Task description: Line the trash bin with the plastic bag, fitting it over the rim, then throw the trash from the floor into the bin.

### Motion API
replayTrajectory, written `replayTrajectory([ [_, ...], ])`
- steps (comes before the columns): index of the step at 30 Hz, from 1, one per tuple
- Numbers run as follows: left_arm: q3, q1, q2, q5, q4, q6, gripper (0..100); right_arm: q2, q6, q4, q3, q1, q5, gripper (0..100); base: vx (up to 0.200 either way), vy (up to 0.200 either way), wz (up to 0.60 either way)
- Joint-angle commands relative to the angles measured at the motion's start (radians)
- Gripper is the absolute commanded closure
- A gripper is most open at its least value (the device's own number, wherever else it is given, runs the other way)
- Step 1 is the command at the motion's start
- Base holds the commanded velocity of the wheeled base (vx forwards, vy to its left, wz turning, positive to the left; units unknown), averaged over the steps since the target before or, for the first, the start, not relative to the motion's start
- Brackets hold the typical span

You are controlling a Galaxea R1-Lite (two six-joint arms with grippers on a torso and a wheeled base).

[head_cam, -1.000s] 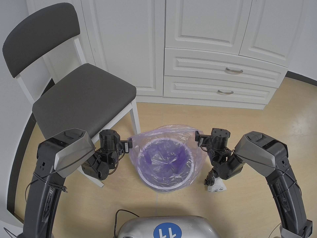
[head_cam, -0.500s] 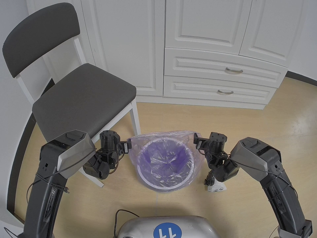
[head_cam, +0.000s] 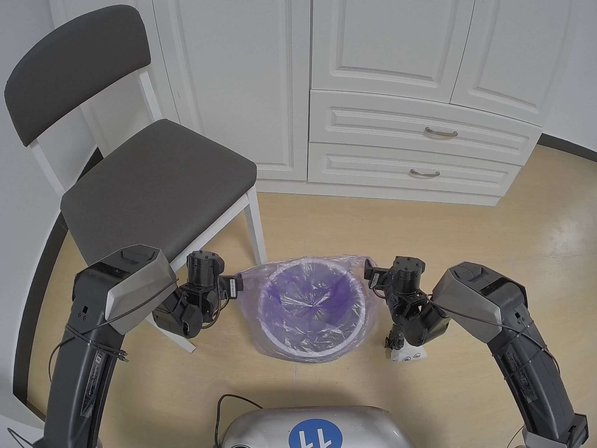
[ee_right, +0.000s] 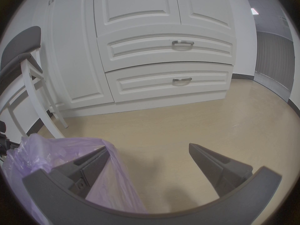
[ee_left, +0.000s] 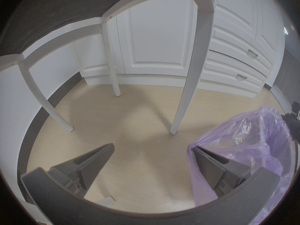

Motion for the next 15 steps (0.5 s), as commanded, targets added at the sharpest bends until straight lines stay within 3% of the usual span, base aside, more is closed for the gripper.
replayTrajectory([
  [1, 0.039, 0.000, -0.024, -0.001, 0.009, 0.006, 0, -0.039, -0.003, 0.017, 0.042, 0.000, 0.000, 0, 0.000, 0.000, 0.00],
  [15, 0.128, -0.009, -0.061, -0.013, 0.063, 0.050, 0, -0.108, -0.012, 0.126, 0.136, -0.002, 0.000, 0, 0.000, 0.000, 0.00],
])
